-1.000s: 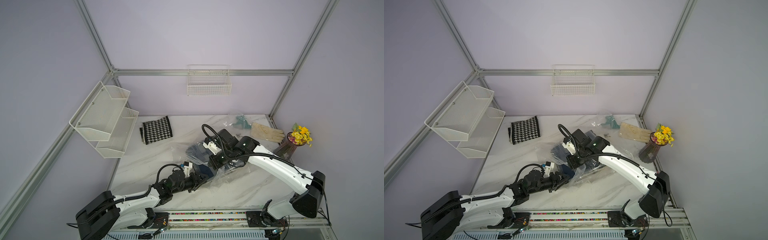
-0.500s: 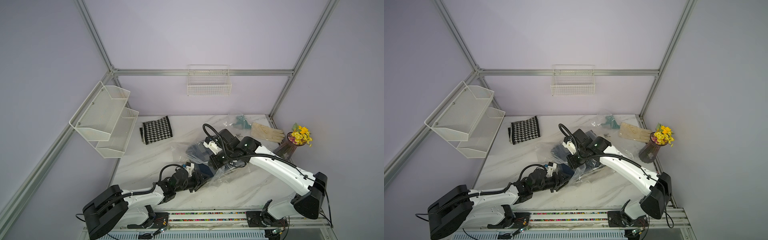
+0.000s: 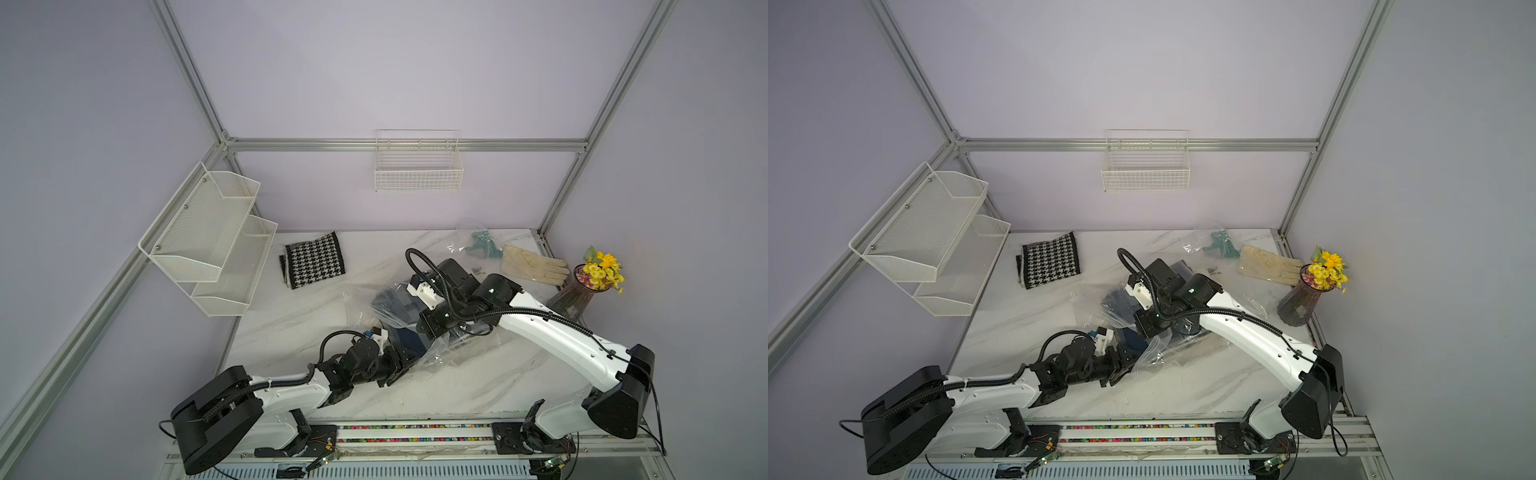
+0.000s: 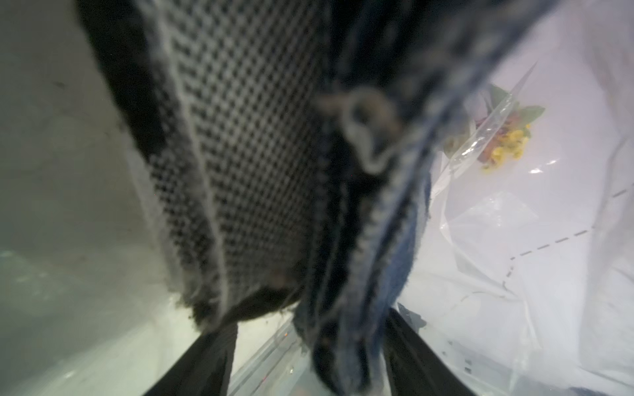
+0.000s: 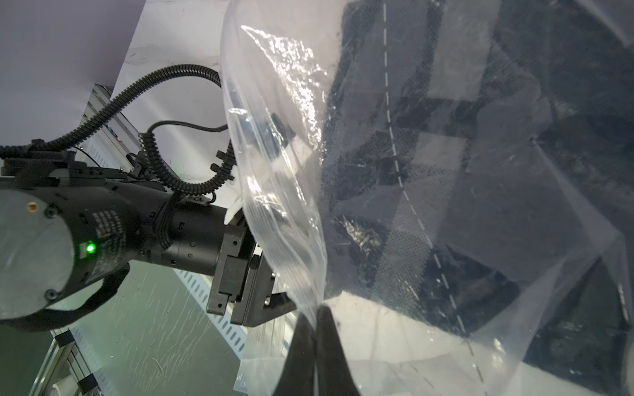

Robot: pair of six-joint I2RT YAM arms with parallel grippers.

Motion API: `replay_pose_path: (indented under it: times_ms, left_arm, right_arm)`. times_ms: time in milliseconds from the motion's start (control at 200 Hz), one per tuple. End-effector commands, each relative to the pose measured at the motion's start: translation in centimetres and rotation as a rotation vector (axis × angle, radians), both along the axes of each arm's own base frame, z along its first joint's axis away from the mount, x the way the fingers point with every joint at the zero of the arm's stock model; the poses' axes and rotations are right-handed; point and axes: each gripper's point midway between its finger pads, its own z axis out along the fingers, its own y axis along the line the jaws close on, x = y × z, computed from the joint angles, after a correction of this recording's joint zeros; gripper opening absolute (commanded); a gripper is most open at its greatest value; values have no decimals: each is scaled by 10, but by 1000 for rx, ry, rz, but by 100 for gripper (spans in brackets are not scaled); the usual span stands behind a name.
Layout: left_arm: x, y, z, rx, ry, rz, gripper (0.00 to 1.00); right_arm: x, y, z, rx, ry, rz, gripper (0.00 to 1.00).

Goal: Take the scarf out of the vacuum bag
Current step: Take out the scarf from the vacuum bag.

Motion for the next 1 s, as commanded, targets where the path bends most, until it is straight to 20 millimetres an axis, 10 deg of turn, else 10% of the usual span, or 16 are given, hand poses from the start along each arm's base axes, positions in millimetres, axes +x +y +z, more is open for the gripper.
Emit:
replay_pose_path:
  times_ms: [0, 995]
  left_arm:
    - [6, -9, 14, -36, -43, -3, 70]
    - [4, -21, 61, -134, -109, -71, 75]
  right_arm:
    - [-1, -3, 9, 19, -31, 3, 0]
    - [1, -5, 6, 1, -43, 0, 0]
